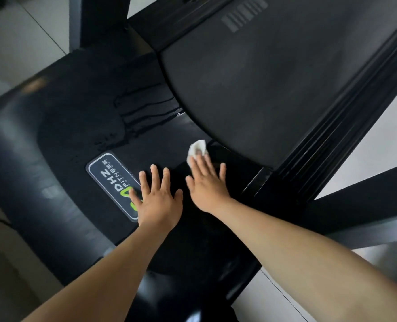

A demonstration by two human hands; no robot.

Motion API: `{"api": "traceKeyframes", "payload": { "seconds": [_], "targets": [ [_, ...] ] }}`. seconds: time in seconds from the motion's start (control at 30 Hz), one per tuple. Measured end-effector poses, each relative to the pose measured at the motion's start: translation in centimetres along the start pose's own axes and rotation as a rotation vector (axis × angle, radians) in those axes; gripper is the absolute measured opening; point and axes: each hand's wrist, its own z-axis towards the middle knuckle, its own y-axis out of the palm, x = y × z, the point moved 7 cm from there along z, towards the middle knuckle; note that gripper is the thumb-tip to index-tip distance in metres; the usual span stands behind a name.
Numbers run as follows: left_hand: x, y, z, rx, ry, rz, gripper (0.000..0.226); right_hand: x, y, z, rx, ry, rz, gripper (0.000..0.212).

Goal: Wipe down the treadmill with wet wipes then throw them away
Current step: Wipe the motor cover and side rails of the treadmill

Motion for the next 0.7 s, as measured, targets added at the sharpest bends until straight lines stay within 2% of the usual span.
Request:
{"api": "traceKeyframes", "payload": {
  "seconds": [0.07,0.13,0.3,0.37,0.47,0.6,0.7],
  "targets": [
    [0.1,-0.2,0.1,-0.01,-0.002,-0.006,0.067,-0.9,0.0,0.2,-0.047,-0.11,-0.041,0.061],
    [0.2,-0.3,0.1,-0.015,0.001,-0.005,0.067,0.0,-0.4,0.5,-0.054,-0.097,-0.061,0.061],
    [0.1,-0.5,0.0,-0.028,0.022,-0.006,0.064,7.0,-0.8,-1.3,0.052,0.351,0.098,0.066],
    [0.0,-0.6,-0.1,-0.022,0.027,-0.028,0.063,7.7,-0.1,-2.6,0.048,0.386,0.101,0.067],
    [-0.1,-0.7,-0.2,-0.029,0.024,-0.062,0.066,5.5,1.1,-4.0,0.039,0.251,0.099,0.065],
    [-0.3,-1.2,0.0,-0.044,0.02,-0.07,0.067,0.2,2.9,-5.6,-0.041,-0.124,-0.016,0.062],
    [-0.4,-1.5,0.0,-0.067,0.021,-0.06,0.067,-0.8,3.0,-5.2,-0.088,-0.233,-0.102,0.061]
  ]
}}
